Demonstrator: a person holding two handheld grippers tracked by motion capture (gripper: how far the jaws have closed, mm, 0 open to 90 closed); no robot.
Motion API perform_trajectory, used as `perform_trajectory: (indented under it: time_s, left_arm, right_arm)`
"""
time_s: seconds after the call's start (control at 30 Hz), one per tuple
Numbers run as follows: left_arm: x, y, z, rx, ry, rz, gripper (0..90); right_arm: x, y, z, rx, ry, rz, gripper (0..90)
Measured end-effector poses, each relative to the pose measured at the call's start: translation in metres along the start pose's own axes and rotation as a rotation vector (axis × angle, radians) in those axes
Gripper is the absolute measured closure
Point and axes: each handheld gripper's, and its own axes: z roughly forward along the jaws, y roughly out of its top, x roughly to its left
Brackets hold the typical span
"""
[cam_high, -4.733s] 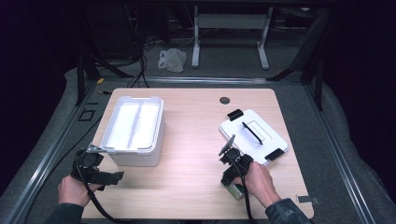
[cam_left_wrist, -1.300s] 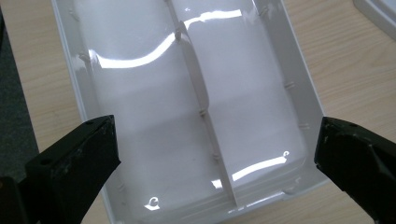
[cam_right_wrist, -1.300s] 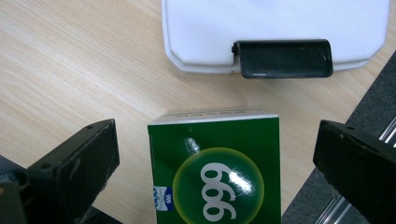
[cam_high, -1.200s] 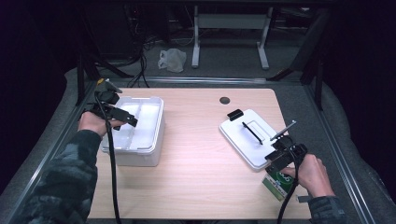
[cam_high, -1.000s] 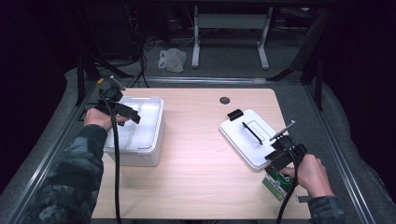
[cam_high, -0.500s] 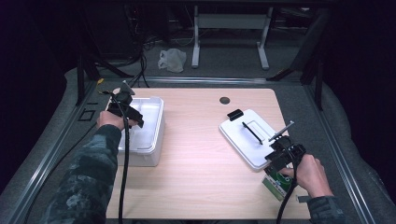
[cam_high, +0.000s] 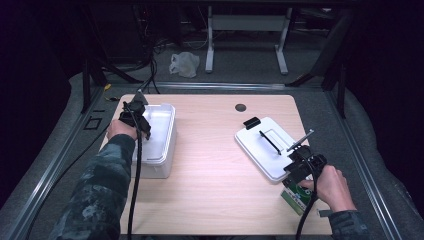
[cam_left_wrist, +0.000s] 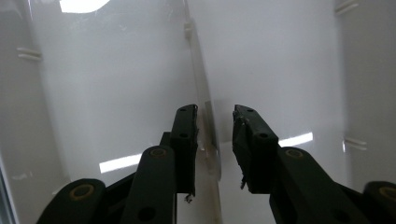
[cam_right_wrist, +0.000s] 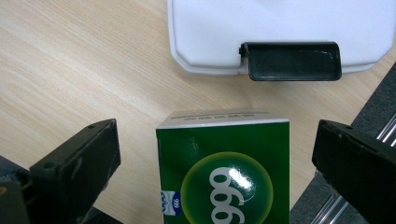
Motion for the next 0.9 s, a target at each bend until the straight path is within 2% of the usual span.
perform_trajectory:
  time_s: [0.2,0.4,0.6,0.73,0.83,0.9]
  left_arm:
    - [-0.0016,0.0000,0.0002,0.010,0.035,0.003,83.2]
    - [-0.0081,0.0012,0.0011,0.018,0.083,0.025,85.6]
    - [-0.0080,-0.0007,0.0006,0.024,0.086,0.045,88.1]
    - [-0.0092,-0.0028,0.0004,0.028,0.089,0.086,89.5]
    - [-0.0081,-0.0044,-0.0005,0.033,0.067,0.119,89.4]
    - [-0.0083,-0.0062,-0.0009,0.034,0.064,0.160,89.5]
  right_arm:
    - [0.0002,0.0004,0.0001,0.000,0.006,-0.001,1.0]
    - [-0.0001,0.0003,-0.0005,-0.003,0.007,-0.003,1.2]
    - [-0.0011,-0.0006,-0.0009,-0.011,0.007,0.002,1.3]
    - [-0.0013,-0.0006,-0.0020,-0.012,0.009,-0.005,1.3]
    - [-0.0012,-0.0007,-0.0032,-0.014,0.013,-0.010,1.4]
    - [-0.0013,-0.0011,-0.0040,-0.019,0.013,-0.002,1.3]
